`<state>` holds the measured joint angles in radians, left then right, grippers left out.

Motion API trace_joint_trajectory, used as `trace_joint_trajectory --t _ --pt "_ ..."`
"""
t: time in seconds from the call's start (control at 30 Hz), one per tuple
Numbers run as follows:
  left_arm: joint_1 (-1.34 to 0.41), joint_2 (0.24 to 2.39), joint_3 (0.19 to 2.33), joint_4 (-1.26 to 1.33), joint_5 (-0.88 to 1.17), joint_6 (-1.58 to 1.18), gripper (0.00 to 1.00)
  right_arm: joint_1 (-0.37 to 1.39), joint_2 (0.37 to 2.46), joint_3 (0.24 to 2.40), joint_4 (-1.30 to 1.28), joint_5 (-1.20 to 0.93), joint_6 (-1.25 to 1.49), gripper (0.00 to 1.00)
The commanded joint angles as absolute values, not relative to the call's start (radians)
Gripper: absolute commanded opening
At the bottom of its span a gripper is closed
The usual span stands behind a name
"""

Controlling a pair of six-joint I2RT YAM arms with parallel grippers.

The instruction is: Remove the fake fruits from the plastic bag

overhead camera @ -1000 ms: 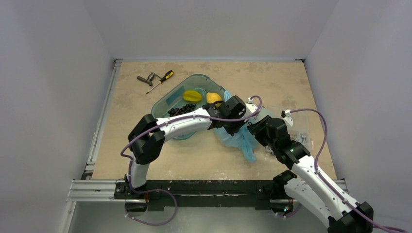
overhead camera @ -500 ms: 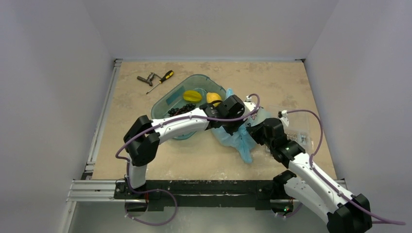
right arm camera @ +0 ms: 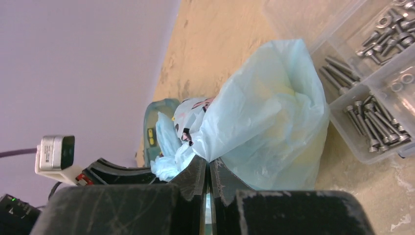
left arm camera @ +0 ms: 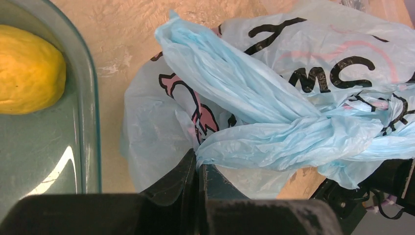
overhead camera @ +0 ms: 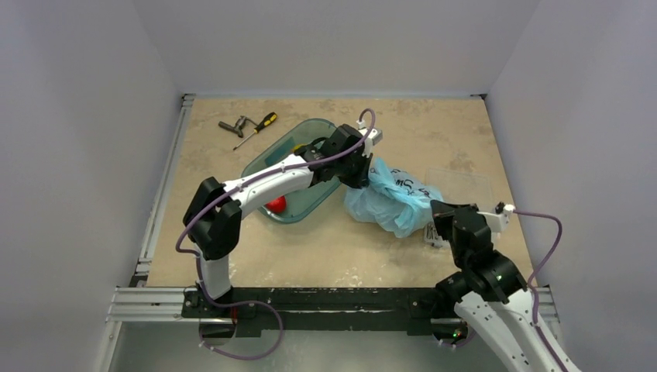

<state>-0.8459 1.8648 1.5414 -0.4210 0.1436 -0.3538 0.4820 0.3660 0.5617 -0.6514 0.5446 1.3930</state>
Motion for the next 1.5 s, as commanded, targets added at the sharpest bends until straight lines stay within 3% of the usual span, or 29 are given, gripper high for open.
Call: trace_joint_trajectory --t 0.0,0.27,0.37,0.5,0.57,0.87,1.07,1.2,1.47 --pt "-0.822 1.864 1.544 -0.428 0.183 -0.413 0.00 0.477 0.381 0.577 -0.744 0.703 1.438 0.00" --pt "-0.822 1.850 1.560 -0.445 0.184 -0.382 0.00 0.476 0.547 0.681 -0.659 0.643 1.067 0.02" --pt "-0.822 1.845 1.562 -0.446 0.182 -0.377 0.00 0.477 0.593 0.740 -0.620 0.570 0.841 0.18" --pt "-0.822 1.847 1.567 -0.450 0.183 -0.374 0.00 0.476 0.647 0.827 -0.621 0.450 0.628 0.50" --pt "-0.821 1.850 1.567 -0.450 0.180 -0.371 0.00 0.477 0.678 0.863 -0.636 0.385 0.591 0.58" --pt "-0.824 1.859 1.569 -0.452 0.190 -0.360 0.00 0.477 0.729 0.875 -0.701 0.096 0.892 0.62" --pt "-0.831 1.847 1.563 -0.449 0.176 -0.347 0.00 0.476 0.622 0.800 -0.726 0.163 1.189 0.65" --pt "-0.833 1.839 1.557 -0.445 0.173 -0.344 0.00 0.476 0.563 0.807 -0.801 0.272 1.315 0.76" --pt "-0.834 1.823 1.556 -0.442 0.165 -0.342 0.00 0.477 0.595 0.707 -0.686 0.209 1.440 0.75"
